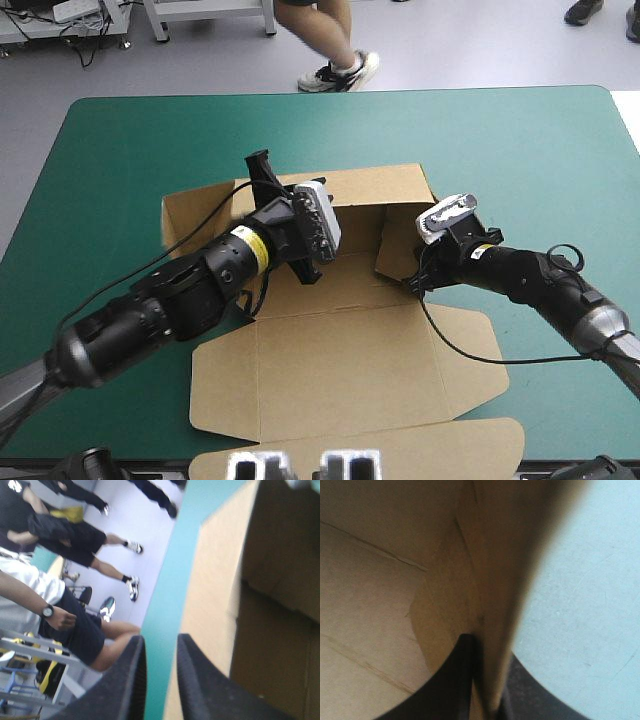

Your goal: Fold the box

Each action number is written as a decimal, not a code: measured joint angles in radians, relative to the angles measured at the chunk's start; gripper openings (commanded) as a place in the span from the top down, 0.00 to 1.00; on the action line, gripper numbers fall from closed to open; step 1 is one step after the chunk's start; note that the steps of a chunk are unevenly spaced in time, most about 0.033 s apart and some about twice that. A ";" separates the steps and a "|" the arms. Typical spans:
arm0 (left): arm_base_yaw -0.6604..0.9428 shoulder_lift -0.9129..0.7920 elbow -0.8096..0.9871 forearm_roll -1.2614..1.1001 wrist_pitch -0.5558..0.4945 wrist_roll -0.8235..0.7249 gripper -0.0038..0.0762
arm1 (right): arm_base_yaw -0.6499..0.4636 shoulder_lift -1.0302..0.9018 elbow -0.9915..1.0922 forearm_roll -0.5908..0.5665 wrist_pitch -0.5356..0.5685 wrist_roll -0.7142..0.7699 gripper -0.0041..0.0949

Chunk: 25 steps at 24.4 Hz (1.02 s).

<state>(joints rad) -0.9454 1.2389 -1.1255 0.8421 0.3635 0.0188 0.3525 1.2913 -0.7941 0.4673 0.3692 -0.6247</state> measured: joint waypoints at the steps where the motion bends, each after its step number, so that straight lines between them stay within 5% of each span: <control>1: -0.006 -0.027 -0.007 -0.013 -0.001 -0.001 0.95 | 0.003 0.000 -0.001 -0.013 0.002 0.012 0.98; 4: -0.012 -0.083 -0.029 -0.032 0.034 -0.004 0.95 | 0.006 0.000 -0.003 -0.039 0.002 0.031 0.98; 8: -0.012 -0.099 -0.050 -0.041 0.240 -0.043 0.95 | 0.007 0.000 -0.034 -0.078 0.057 0.071 0.98; 17: 0.008 -0.101 -0.054 0.113 0.474 -0.378 0.95 | 0.006 -0.017 -0.295 -0.372 0.585 0.348 0.98; 25: 0.116 -0.137 -0.054 0.035 0.553 -0.514 0.95 | 0.003 -0.017 -0.419 -0.399 0.772 0.349 0.98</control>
<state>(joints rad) -0.8295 1.1020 -1.1791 0.8772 0.9163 -0.4948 0.3559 1.2739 -1.2135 0.0686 1.1410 -0.2756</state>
